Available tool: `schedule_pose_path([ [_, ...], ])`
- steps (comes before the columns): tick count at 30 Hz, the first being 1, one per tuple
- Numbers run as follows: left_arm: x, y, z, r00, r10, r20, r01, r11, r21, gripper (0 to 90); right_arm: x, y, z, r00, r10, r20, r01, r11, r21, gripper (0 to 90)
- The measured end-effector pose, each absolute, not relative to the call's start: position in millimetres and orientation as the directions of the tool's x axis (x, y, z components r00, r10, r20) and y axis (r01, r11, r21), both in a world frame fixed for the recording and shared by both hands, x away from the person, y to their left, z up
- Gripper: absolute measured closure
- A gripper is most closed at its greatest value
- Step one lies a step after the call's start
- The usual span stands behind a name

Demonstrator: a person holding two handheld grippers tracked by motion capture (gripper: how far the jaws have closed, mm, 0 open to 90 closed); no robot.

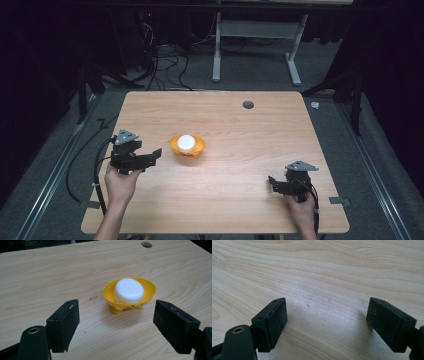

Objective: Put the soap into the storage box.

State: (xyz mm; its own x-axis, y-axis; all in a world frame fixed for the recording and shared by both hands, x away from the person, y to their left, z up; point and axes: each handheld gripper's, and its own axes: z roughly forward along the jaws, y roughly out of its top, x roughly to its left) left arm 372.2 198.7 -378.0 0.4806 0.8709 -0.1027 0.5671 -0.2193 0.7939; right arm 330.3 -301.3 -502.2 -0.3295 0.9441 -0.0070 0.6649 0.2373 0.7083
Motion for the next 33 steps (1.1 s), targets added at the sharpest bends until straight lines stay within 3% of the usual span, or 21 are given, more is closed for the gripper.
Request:
schedule_pose_path([
  [33,329.9,219.2,-397.0,0.476,0.867,-0.149,0.575,-0.179,0.798,21.0,330.3,-301.1,-502.2,-0.333,0.943,-0.010,0.665,0.243,0.706,17.6],
])
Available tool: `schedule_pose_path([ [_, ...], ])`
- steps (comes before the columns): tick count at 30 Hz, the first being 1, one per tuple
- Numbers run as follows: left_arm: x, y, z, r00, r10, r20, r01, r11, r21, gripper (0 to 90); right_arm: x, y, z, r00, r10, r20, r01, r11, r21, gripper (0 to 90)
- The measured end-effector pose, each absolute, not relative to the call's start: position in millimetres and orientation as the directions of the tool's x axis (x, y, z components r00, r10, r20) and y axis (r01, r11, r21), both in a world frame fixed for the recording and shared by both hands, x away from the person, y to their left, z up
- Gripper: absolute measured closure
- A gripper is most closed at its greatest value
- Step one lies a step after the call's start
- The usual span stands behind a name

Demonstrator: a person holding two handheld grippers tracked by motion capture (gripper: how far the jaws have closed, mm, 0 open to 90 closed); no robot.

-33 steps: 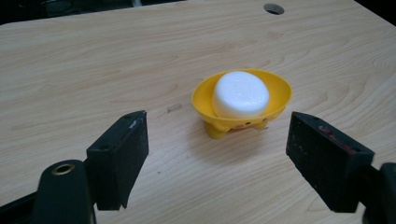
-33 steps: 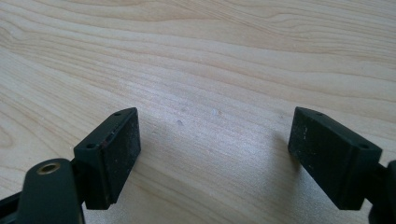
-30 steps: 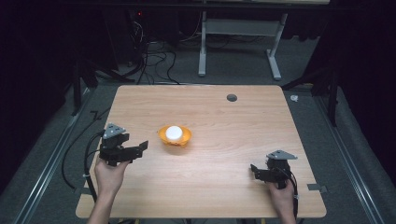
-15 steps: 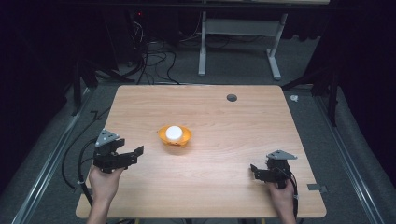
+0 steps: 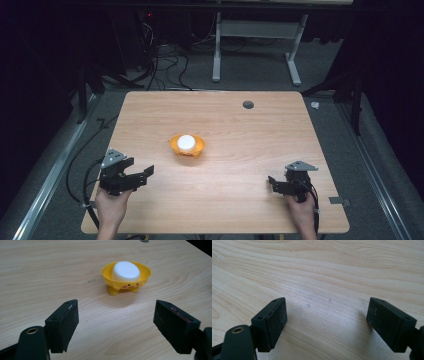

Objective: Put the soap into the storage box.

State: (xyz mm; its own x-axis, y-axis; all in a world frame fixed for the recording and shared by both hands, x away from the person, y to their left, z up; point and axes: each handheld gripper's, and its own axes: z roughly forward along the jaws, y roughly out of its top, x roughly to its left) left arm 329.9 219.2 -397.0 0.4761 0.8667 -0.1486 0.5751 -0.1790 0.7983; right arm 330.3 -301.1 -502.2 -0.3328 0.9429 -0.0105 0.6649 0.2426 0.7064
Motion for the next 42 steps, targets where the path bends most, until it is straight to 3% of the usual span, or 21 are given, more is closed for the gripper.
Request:
schedule_pose_path([
  [22,315.3,236.0,-423.4,0.432,0.882,-0.190,0.605,-0.127,0.786,21.3,330.3,-301.0,-502.2,-0.334,0.943,-0.013,0.664,0.245,0.706,17.7],
  [42,328.2,246.0,-447.9,0.364,0.912,-0.190,0.646,-0.100,0.757,19.1,330.3,-301.0,-502.2,-0.335,0.942,-0.014,0.663,0.246,0.707,17.7],
])
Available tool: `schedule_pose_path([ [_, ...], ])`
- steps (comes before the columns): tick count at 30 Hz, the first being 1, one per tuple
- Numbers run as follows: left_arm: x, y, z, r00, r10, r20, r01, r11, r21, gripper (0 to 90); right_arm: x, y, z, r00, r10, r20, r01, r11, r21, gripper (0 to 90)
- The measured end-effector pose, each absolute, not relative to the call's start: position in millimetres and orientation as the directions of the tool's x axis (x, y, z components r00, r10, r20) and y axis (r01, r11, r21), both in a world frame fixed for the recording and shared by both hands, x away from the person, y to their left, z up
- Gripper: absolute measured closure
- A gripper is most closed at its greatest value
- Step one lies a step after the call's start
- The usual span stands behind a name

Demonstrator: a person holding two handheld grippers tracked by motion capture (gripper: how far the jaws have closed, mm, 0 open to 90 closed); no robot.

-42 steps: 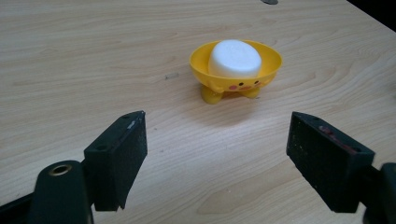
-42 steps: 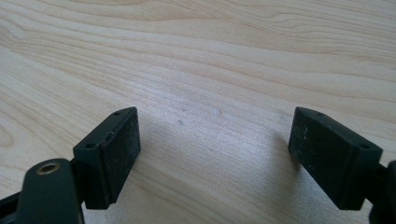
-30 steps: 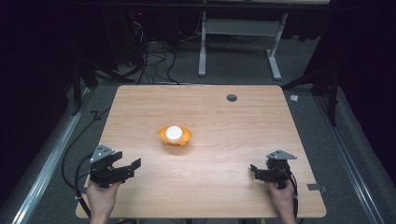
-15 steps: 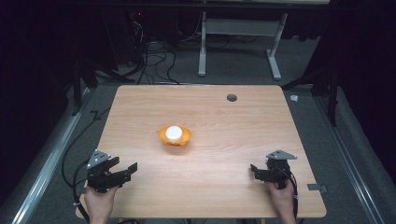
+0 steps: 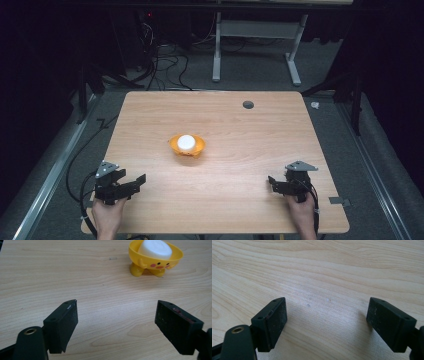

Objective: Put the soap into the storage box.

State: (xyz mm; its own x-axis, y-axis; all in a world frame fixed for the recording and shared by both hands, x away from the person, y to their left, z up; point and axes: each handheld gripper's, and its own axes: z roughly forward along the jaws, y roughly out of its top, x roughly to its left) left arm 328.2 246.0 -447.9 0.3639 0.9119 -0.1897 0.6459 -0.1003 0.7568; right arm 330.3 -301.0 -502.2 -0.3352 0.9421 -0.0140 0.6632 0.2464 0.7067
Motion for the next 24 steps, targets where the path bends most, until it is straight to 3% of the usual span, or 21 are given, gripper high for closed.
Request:
schedule_pose_path([
  [24,342.8,226.6,-477.2,0.351,0.920,-0.174,0.666,-0.115,0.737,16.0,330.3,-301.2,-502.3,-0.337,0.941,-0.016,0.662,0.249,0.707,17.7],
])
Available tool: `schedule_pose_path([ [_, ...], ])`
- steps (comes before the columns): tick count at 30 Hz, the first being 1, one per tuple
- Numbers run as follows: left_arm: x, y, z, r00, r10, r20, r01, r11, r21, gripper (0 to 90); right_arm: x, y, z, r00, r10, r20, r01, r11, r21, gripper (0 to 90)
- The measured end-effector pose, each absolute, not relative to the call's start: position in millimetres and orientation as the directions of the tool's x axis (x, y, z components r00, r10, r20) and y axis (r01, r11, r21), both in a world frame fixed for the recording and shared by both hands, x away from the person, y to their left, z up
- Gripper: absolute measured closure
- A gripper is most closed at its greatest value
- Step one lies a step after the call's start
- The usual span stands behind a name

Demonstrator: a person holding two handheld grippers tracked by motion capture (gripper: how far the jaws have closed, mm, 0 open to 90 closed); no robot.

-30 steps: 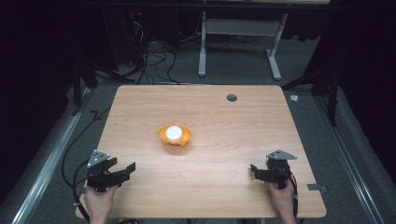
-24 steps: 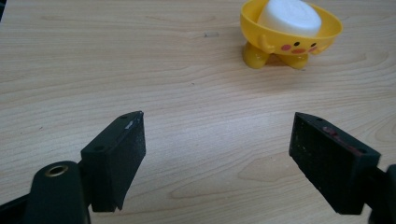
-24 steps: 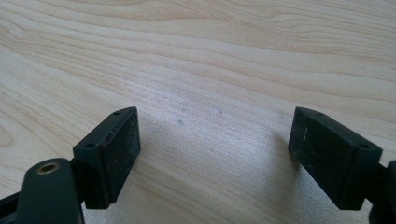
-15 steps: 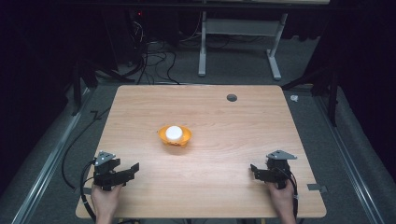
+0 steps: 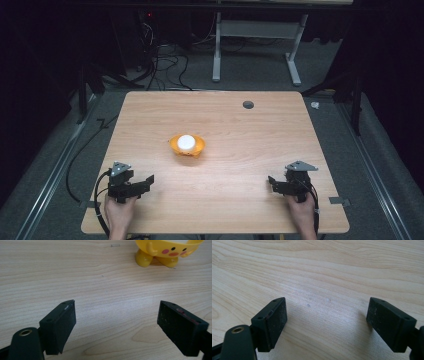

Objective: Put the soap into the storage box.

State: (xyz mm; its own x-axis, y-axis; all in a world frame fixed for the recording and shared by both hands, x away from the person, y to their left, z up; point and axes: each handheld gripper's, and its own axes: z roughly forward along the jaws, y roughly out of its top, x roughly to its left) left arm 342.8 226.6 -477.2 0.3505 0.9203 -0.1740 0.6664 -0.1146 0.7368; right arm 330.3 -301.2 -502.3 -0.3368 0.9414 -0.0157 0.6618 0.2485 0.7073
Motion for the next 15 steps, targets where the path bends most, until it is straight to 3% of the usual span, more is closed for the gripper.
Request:
schedule_pose_path([
  [15,350.9,211.8,-490.6,0.338,0.936,-0.101,0.661,-0.160,0.733,15.5,330.1,-300.8,-502.2,-0.333,0.943,-0.012,0.664,0.244,0.707,17.7],
])
